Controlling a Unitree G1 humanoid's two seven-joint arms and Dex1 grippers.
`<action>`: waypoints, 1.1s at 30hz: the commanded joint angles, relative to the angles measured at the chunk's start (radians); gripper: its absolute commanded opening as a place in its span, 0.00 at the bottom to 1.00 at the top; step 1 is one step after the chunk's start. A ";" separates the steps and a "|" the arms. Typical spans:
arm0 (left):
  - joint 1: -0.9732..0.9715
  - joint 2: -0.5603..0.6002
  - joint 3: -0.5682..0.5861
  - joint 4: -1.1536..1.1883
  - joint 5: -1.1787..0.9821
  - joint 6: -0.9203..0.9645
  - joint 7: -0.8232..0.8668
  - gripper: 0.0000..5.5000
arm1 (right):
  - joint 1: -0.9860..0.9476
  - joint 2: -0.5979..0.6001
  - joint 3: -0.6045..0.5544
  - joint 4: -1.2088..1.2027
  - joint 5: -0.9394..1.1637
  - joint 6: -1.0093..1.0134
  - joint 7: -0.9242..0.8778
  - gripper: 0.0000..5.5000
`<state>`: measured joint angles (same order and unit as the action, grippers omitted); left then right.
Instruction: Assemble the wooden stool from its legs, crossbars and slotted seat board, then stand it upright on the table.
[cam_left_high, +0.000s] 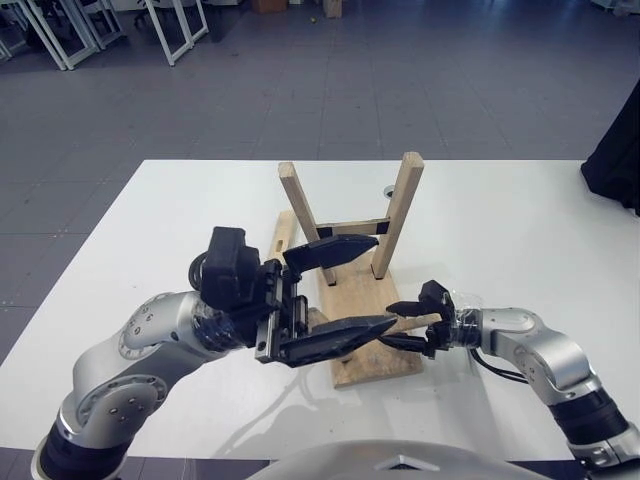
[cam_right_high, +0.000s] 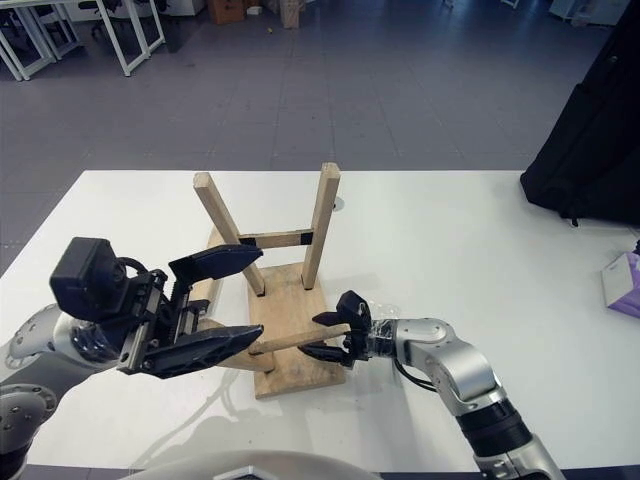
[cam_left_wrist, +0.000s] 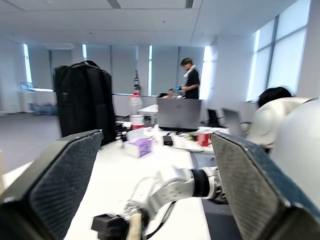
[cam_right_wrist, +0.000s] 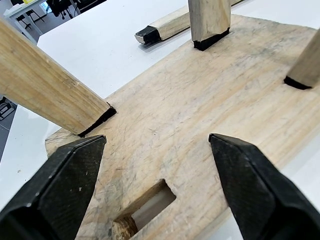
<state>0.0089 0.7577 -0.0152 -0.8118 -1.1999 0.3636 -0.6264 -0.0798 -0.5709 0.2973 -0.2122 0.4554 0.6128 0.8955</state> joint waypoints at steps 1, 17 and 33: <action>0.049 0.059 0.090 0.091 0.034 0.083 0.052 0.72 | 0.023 -0.014 0.026 0.023 -0.031 0.039 -0.004 0.69; 0.190 0.014 0.230 0.146 0.135 0.109 -0.076 0.72 | 0.027 -0.018 0.024 0.021 -0.031 0.041 0.002 0.69; 0.212 -0.024 0.216 0.175 0.276 0.110 -0.073 0.72 | 0.019 -0.030 0.026 0.021 -0.033 0.053 0.012 0.69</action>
<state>0.2491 0.7447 0.1926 -0.6696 -0.9633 0.4710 -0.7281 -0.0842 -0.5859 0.2987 -0.2178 0.4546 0.6144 0.9214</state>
